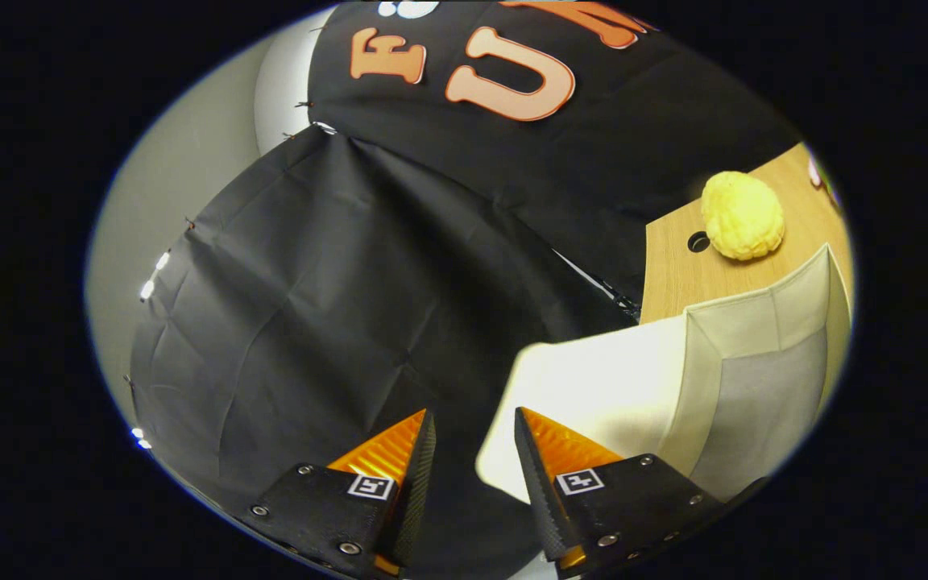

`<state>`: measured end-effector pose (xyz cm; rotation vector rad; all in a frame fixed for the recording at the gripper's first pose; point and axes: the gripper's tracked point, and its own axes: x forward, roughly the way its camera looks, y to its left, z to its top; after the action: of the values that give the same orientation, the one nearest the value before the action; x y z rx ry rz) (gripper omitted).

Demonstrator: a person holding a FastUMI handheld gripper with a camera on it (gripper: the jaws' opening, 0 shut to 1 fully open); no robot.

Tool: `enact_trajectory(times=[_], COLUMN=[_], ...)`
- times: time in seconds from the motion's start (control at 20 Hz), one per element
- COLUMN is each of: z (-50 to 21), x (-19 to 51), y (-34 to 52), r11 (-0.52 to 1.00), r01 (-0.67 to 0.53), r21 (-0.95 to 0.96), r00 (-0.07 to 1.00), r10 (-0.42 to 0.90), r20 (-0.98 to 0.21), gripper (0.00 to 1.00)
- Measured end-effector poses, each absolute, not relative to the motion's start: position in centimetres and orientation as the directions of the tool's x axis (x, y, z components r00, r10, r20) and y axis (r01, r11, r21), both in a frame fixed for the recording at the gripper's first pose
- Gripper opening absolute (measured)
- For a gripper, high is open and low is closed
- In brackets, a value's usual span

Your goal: Open the storage box then place both shoes into the box .Put the left shoe in first, then the right shoe, with the right side of both shoes facing outward in a uniform manner.

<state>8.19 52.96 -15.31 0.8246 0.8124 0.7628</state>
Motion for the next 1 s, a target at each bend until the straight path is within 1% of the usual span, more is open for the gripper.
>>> enact_trajectory(times=[0.05, 0.1, 0.2, 0.25, 0.35, 0.45, 0.65, 0.85, 1.0], z=[-14.9, -13.9, -12.3, -11.5, -9.5, -7.8, -8.4, -10.7, -13.4], x=[8.6, 9.3, 10.9, 11.6, 12.5, 14.0, 15.7, 13.5, 11.5], y=[52.4, 51.6, 49.8, 48.5, 45.8, 43.1, 37.1, 29.1, 24.2], r11=[0.497, 0.526, 0.59, 0.627, 0.708, 0.783, 0.884, 0.945, 0.966], r01=[-0.289, -0.329, -0.392, -0.41, -0.433, -0.427, -0.383, -0.315, -0.254], r21=[0.818, 0.785, 0.706, 0.662, 0.557, 0.453, 0.269, 0.093, 0.046], r00=[0.492, 0.515, 0.566, 0.594, 0.662, 0.721, 0.784, 0.838, 0.838], r10=[0.81, 0.796, 0.76, 0.735, 0.67, 0.597, 0.464, 0.323, 0.244], r20=[-0.319, -0.318, -0.321, -0.327, -0.337, -0.351, -0.412, -0.441, -0.489], gripper=[0.63, 0.66, 0.76, 0.84, 0.91, 0.95, 0.96, 0.96, 0.96])
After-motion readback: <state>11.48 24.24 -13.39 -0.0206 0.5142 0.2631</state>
